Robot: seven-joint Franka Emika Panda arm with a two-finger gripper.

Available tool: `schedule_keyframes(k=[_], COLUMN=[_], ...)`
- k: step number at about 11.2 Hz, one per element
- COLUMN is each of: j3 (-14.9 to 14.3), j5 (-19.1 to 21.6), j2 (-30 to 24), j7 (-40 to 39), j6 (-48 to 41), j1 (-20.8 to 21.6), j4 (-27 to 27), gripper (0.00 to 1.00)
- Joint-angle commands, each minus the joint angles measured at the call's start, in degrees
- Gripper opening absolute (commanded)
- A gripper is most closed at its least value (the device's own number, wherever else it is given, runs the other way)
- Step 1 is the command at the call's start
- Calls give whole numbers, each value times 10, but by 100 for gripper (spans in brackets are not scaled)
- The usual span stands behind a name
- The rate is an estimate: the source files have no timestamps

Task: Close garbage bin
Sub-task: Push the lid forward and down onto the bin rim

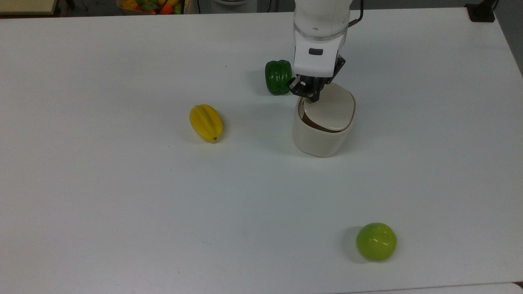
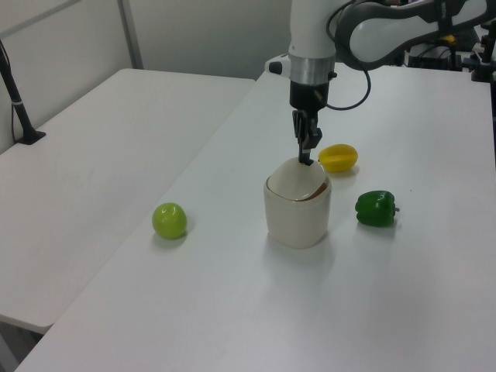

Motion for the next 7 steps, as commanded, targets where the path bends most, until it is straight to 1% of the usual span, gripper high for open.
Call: schedule_keyframes(k=[1,7], j3=[-9,-8], j5=[-9,-14], j2=[-9,-2], j7=[-18,-18], j6=[-1,2], j1=[5,6], j4=[-30,-39], gripper=[0,0])
